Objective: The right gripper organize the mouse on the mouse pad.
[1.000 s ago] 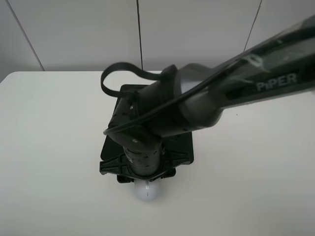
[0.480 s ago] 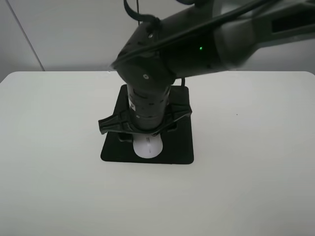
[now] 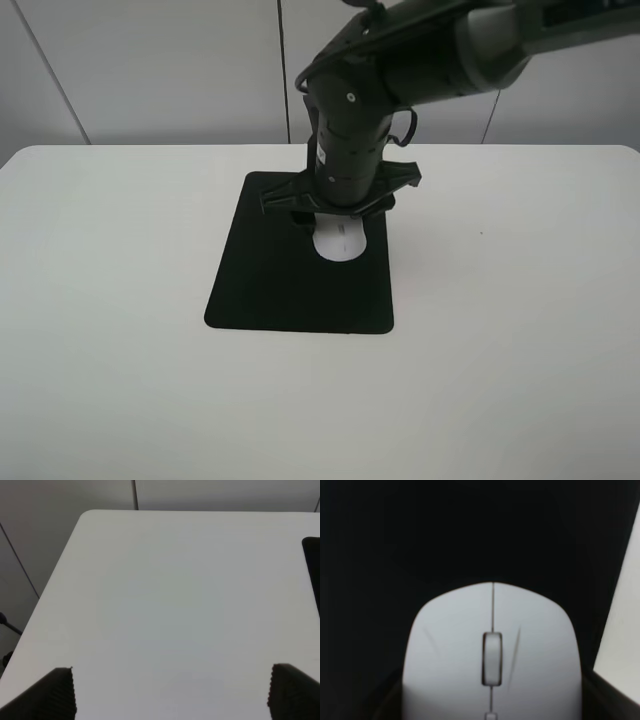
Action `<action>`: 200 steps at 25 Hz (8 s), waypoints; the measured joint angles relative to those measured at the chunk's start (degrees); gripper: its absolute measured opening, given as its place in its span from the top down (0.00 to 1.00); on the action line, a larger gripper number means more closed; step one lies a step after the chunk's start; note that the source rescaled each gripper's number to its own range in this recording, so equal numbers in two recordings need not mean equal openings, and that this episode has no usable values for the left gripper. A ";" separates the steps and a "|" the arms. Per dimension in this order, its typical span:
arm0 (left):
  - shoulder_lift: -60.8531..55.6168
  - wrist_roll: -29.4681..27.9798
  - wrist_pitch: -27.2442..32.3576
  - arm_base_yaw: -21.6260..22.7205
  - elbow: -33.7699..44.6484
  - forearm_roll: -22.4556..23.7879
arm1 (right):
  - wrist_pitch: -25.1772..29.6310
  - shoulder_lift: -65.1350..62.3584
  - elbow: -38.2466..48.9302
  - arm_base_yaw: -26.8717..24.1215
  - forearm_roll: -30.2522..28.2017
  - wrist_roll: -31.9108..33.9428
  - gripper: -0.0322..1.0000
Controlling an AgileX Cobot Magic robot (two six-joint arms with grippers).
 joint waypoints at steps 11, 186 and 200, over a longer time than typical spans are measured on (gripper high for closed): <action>0.00 0.00 0.00 0.00 0.00 0.00 | 2.09 12.20 -14.71 -1.60 1.22 -2.58 0.97; 0.00 0.00 0.00 0.00 0.00 0.00 | 17.24 -114.90 49.85 -38.57 9.89 -29.12 0.21; 0.00 0.00 0.00 0.00 0.00 0.00 | 17.24 -114.90 49.85 -38.57 9.89 -29.12 0.21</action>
